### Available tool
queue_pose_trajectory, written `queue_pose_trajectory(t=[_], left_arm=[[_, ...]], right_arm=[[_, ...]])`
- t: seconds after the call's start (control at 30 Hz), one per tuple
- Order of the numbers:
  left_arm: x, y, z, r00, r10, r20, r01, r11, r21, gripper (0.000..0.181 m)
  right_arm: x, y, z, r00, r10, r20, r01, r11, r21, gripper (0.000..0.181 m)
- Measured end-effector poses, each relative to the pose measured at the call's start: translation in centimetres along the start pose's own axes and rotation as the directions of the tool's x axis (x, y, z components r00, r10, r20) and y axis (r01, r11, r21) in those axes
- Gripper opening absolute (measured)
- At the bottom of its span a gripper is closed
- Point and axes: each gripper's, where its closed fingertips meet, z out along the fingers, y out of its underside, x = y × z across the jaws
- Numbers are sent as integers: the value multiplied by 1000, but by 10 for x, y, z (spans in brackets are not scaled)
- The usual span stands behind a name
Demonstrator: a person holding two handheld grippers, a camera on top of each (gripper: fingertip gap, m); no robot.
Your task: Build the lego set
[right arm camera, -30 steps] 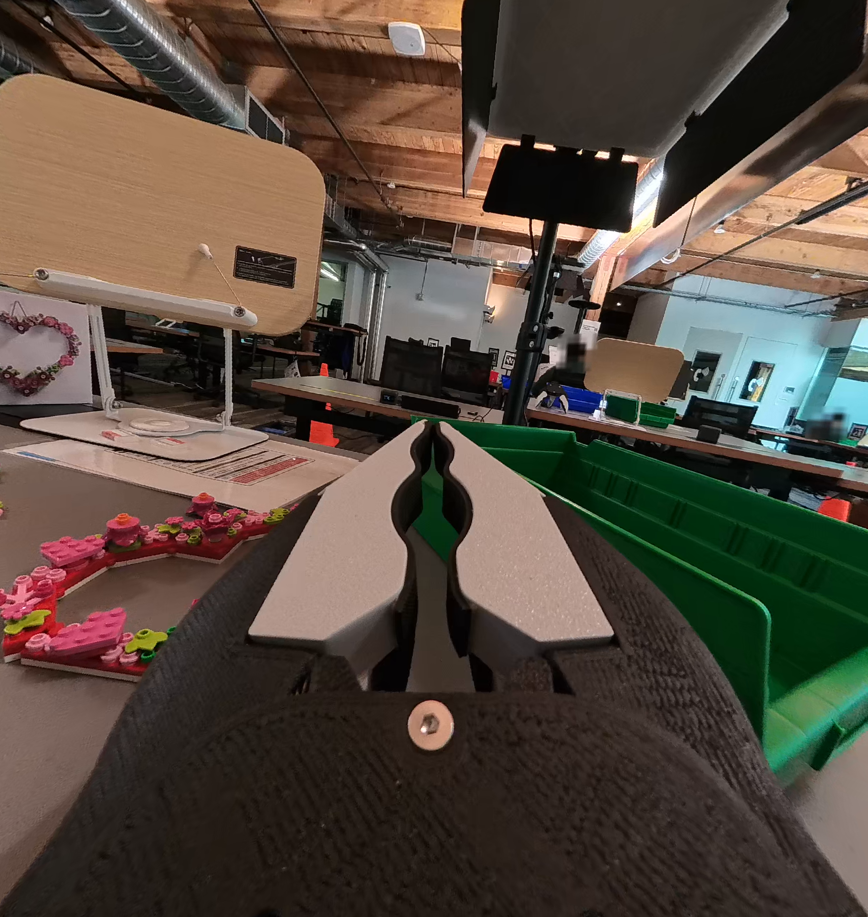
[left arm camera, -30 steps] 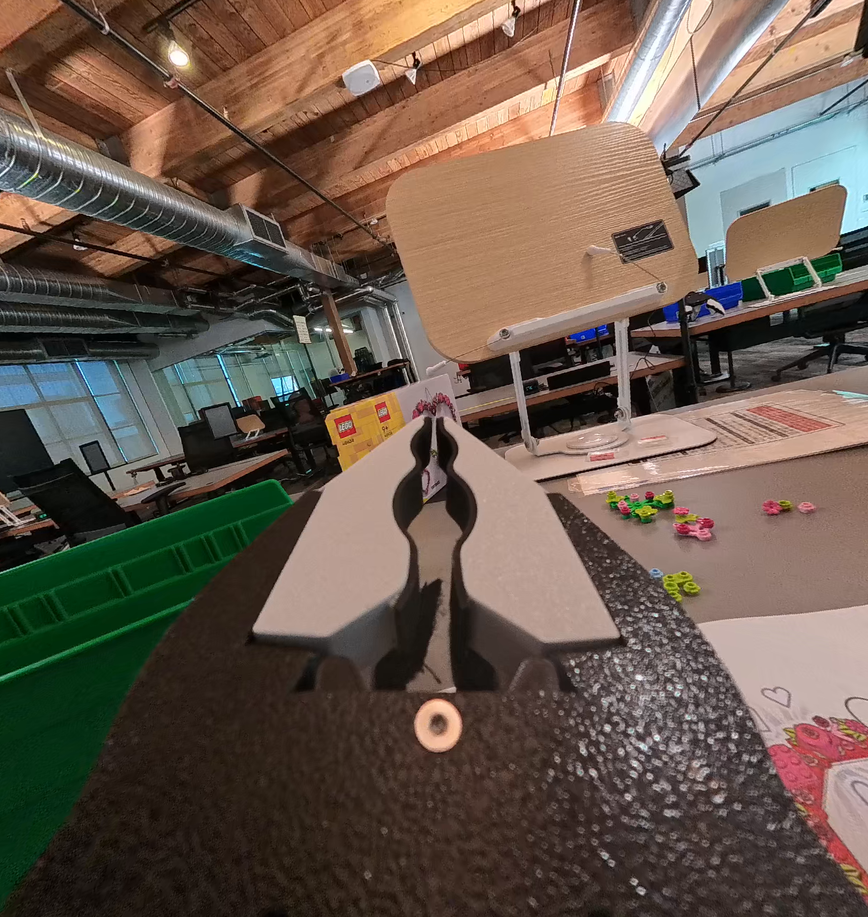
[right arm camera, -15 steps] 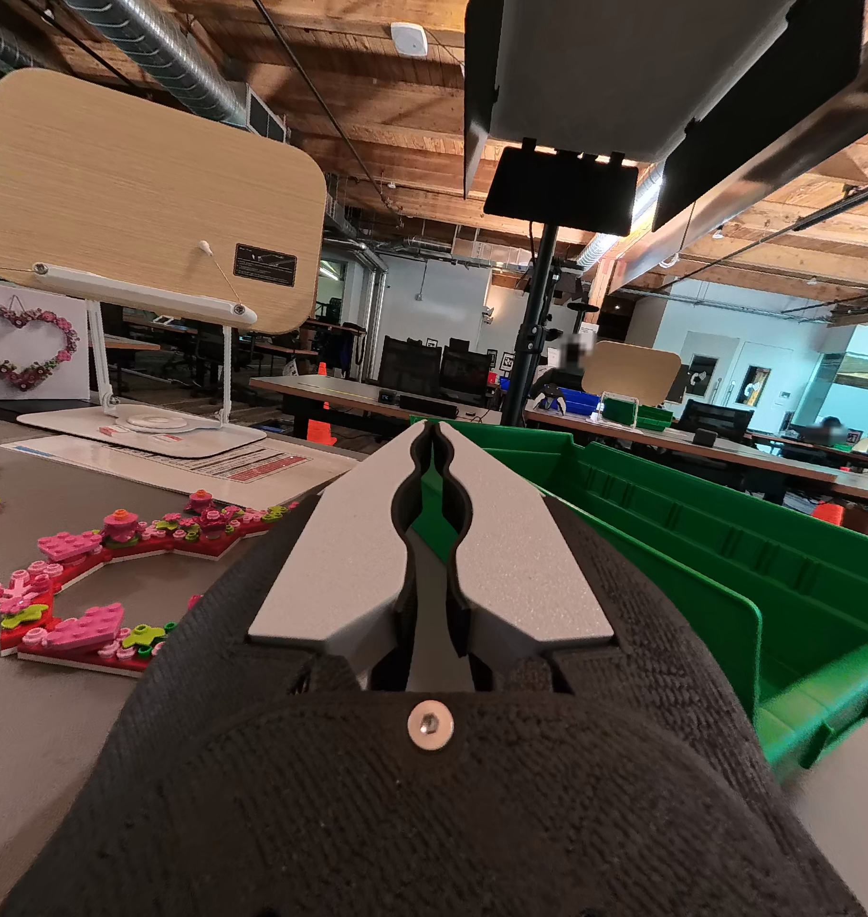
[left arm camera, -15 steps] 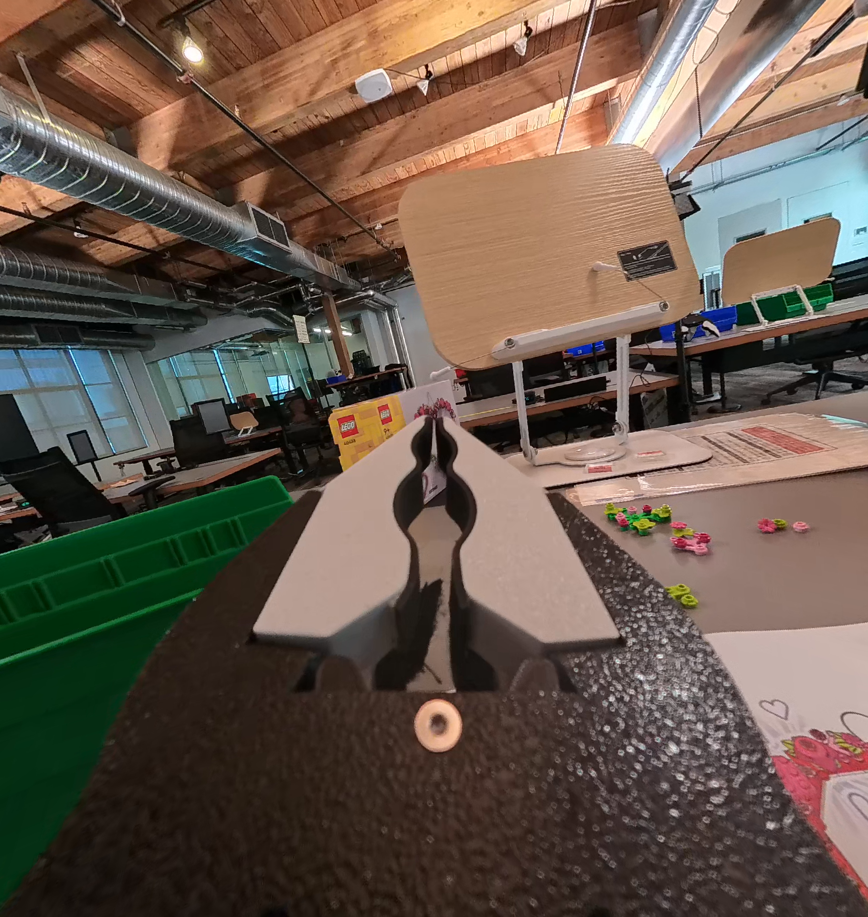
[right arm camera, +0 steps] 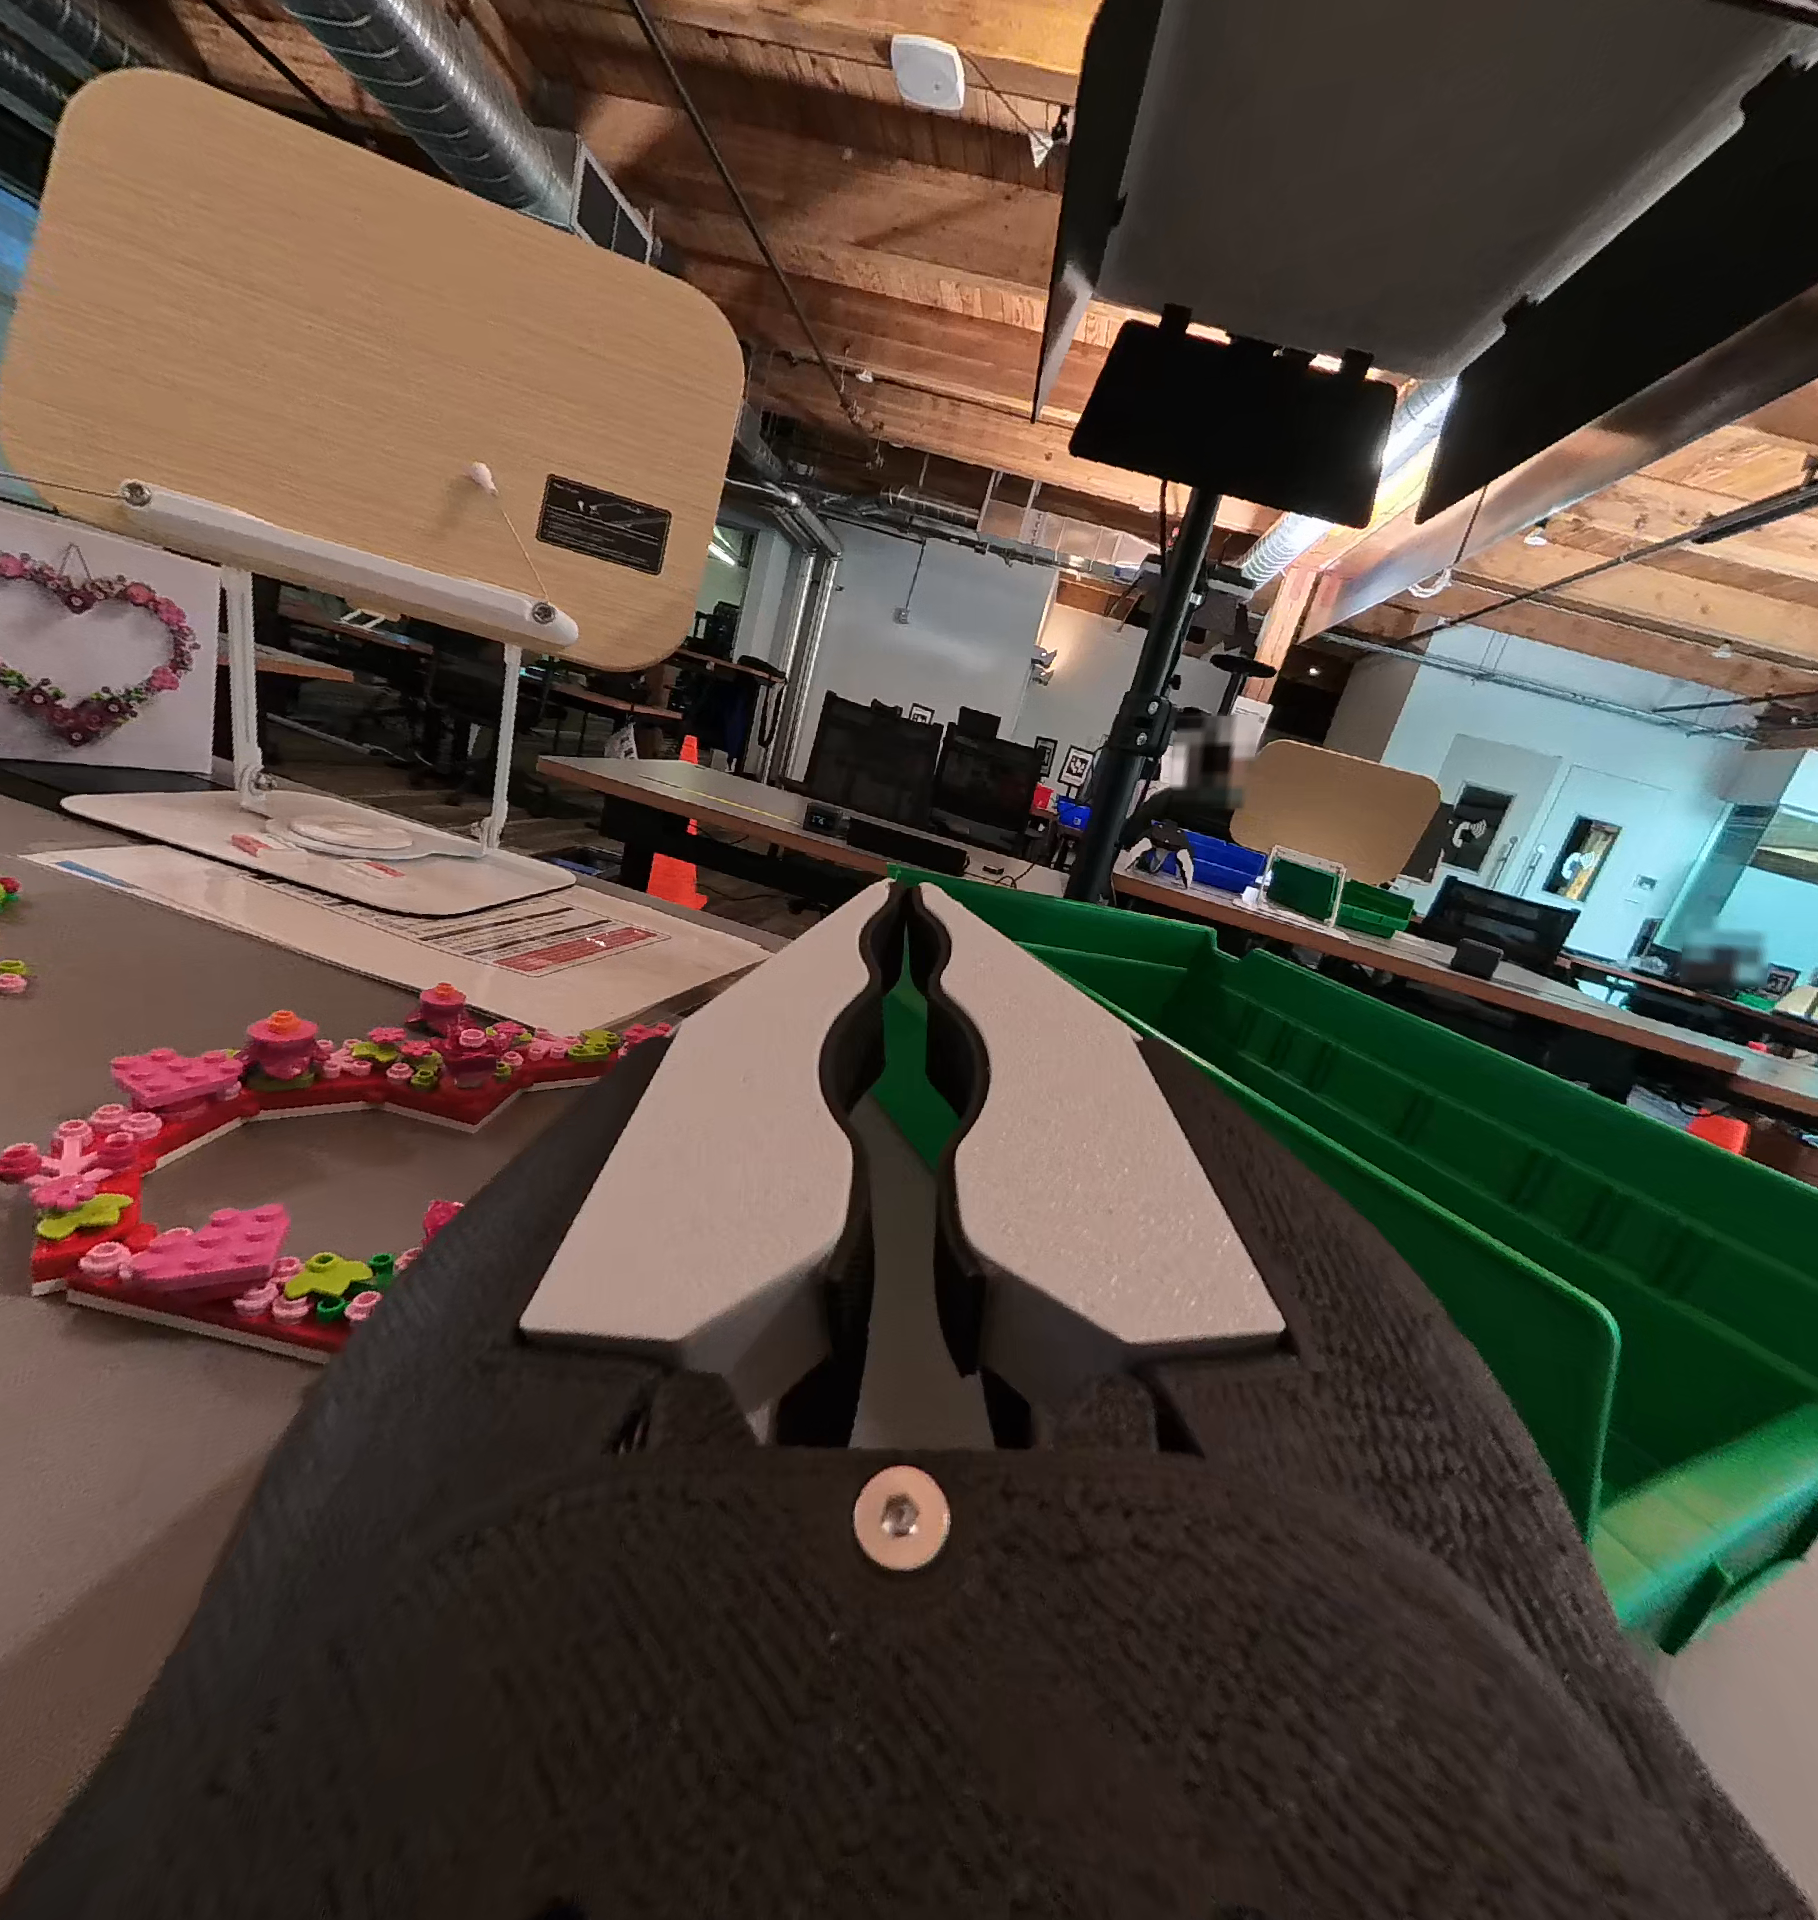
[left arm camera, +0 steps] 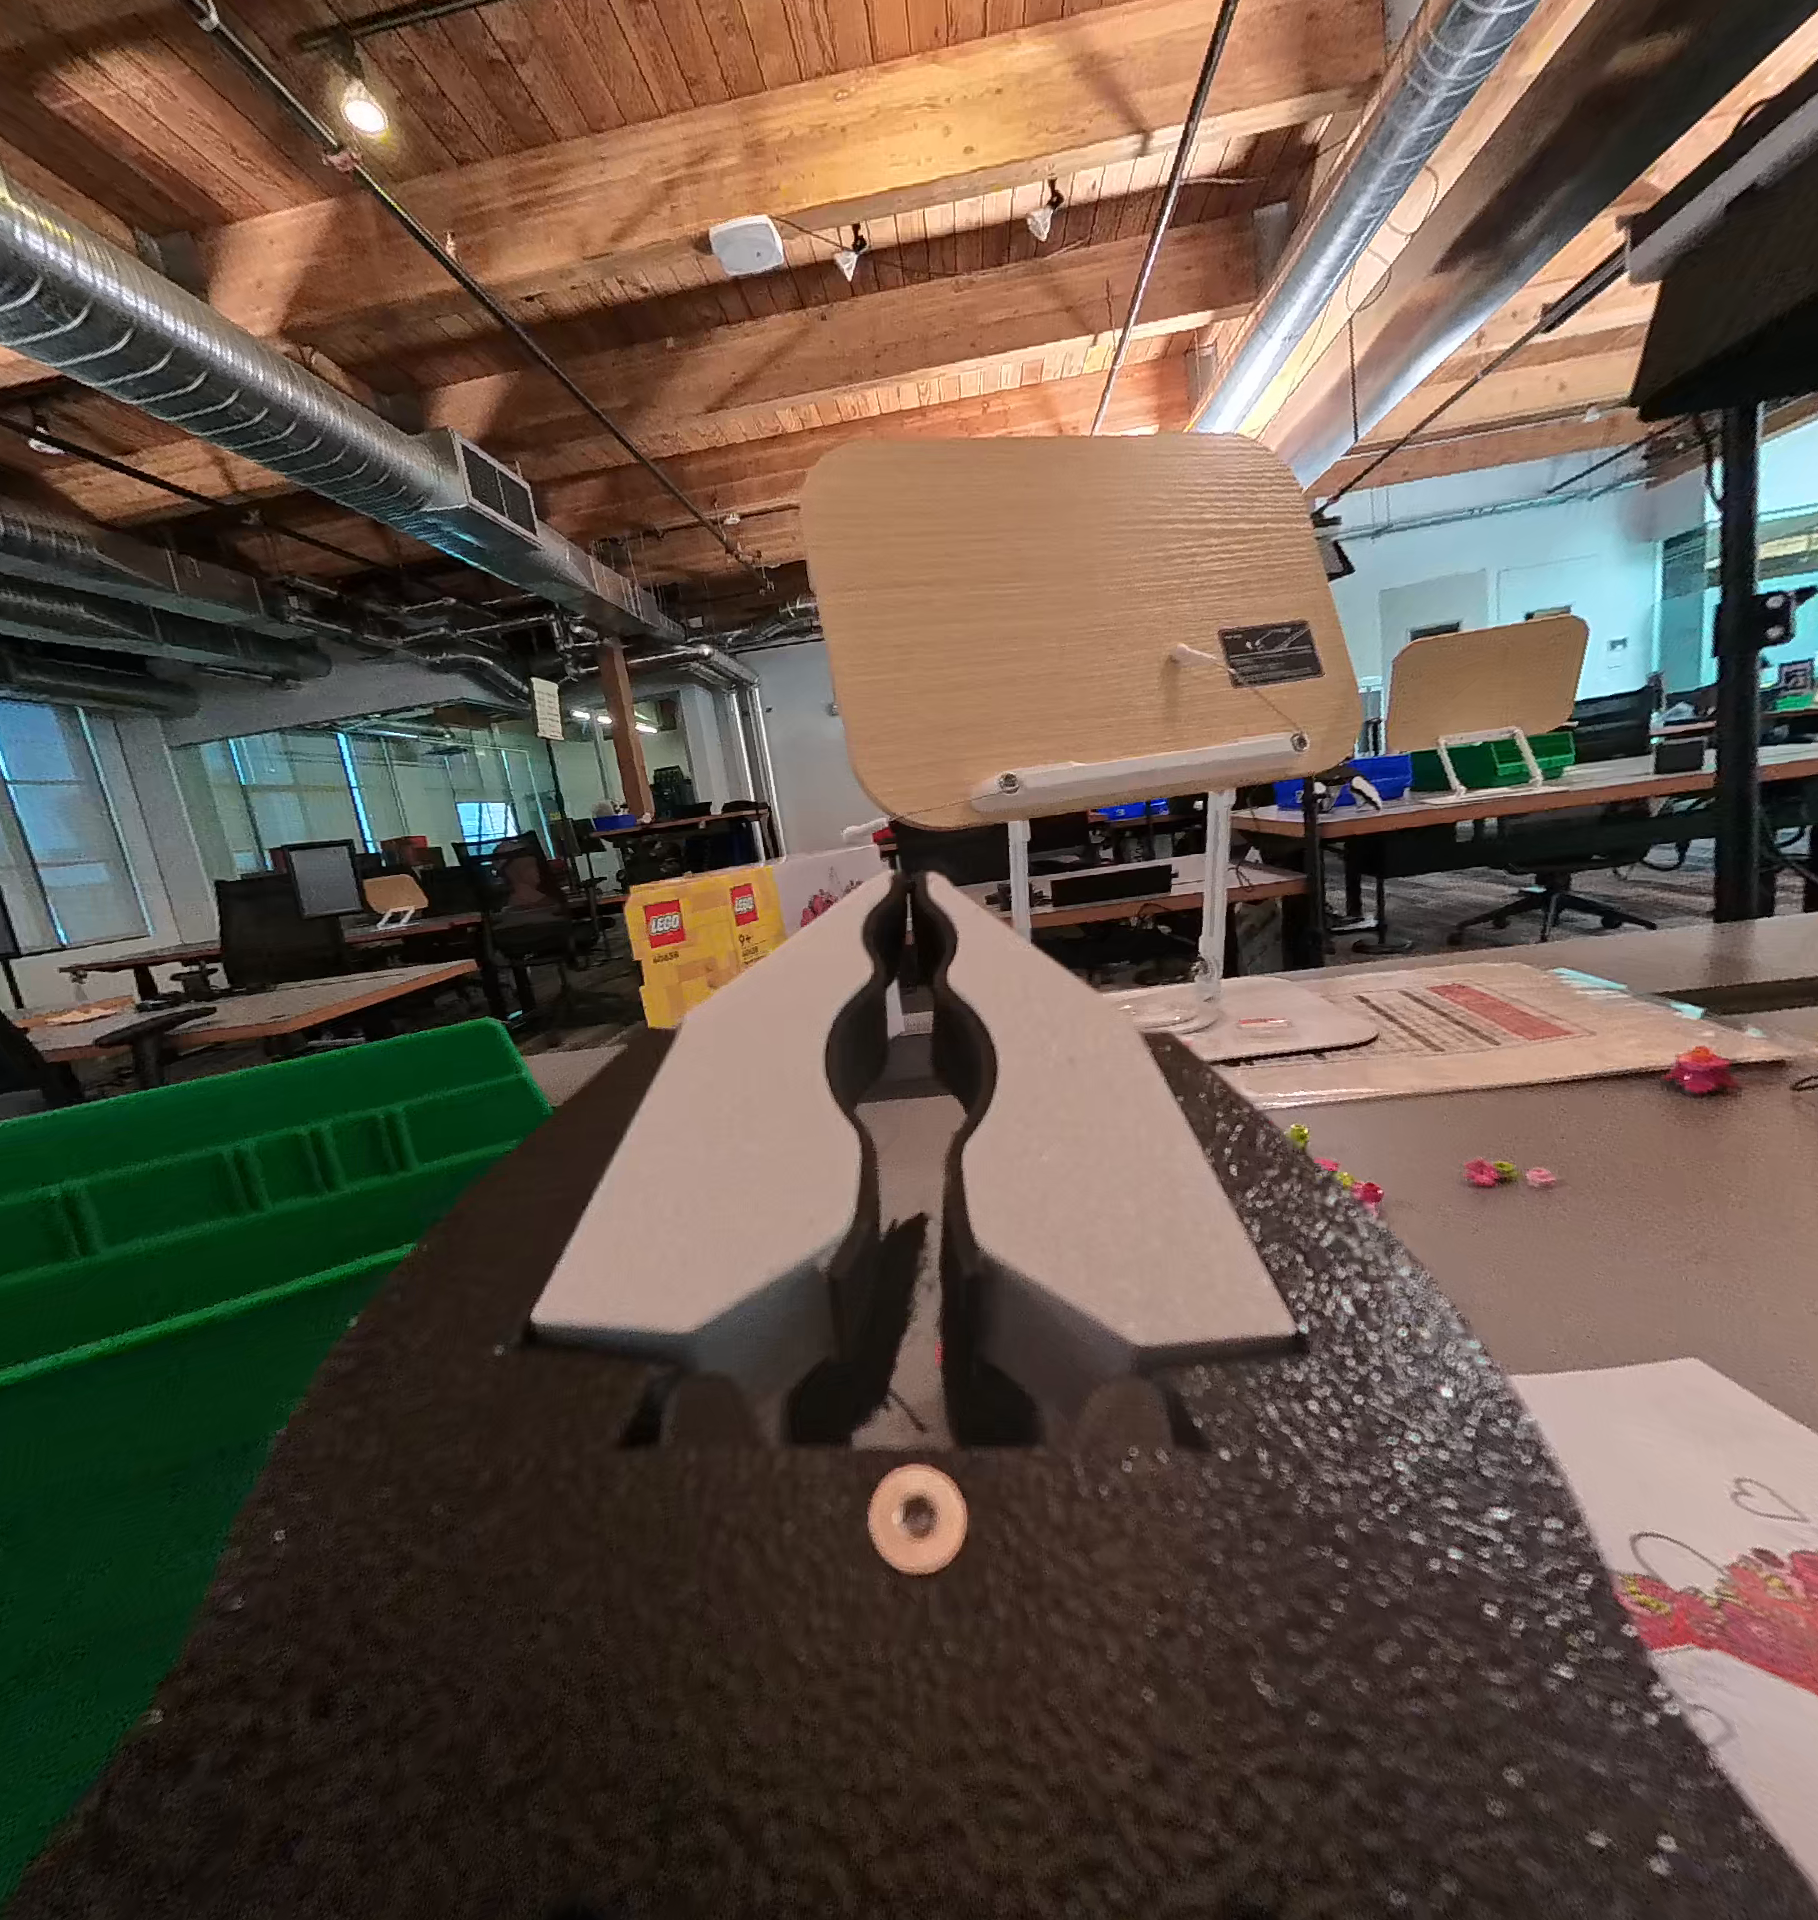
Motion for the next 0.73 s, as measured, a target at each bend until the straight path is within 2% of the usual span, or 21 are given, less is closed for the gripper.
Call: queue_pose_trajectory(t=[0.27,0.73], left_arm=[[13,-10,-2,997,-53,-58,55,998,29,0],[67,-25,-6,967,-66,-246,82,995,57,0]], right_arm=[[-6,-1,-1,999,-36,19,36,999,-2,0],[-7,0,-2,999,-47,17,47,999,-7,0]])
